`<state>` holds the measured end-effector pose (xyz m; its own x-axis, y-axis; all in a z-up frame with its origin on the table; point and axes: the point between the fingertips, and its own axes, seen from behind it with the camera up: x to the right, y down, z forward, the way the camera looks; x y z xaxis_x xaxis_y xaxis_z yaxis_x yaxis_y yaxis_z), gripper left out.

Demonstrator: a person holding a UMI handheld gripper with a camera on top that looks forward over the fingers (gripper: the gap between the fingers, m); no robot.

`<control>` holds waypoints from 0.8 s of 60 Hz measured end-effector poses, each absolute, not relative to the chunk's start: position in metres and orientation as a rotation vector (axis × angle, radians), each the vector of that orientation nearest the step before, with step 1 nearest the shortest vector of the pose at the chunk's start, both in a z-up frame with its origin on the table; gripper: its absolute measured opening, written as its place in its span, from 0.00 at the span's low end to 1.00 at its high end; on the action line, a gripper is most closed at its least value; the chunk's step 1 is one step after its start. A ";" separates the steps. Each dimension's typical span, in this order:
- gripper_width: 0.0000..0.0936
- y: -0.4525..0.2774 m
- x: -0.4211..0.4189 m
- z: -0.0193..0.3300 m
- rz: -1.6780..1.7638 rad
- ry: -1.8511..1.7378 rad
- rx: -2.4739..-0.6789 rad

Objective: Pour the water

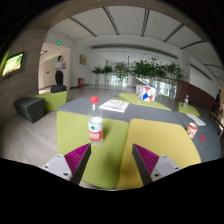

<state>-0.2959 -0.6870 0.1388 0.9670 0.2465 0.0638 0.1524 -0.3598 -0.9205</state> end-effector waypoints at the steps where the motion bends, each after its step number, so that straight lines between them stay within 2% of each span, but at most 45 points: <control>1: 0.92 -0.681 -0.304 0.138 0.109 -0.285 -1.942; 15: 0.91 -0.584 -0.382 0.120 0.146 -0.240 -1.892; 29: 0.90 -0.511 -0.413 0.078 0.132 -0.204 -1.915; 34: 0.79 -0.498 -0.422 0.071 0.121 -0.210 -1.901; 35: 0.74 -0.497 -0.423 0.071 0.120 -0.211 -1.895; 36: 0.66 -0.495 -0.423 0.071 0.115 -0.214 -1.891; 37: 0.65 -0.494 -0.422 0.070 0.108 -0.216 -1.887; 38: 0.56 -0.492 -0.421 0.071 0.100 -0.218 -1.880; 45: 0.49 -0.486 -0.420 0.070 0.113 -0.217 -1.849; 48: 0.41 -0.485 -0.421 0.071 0.124 -0.213 -1.844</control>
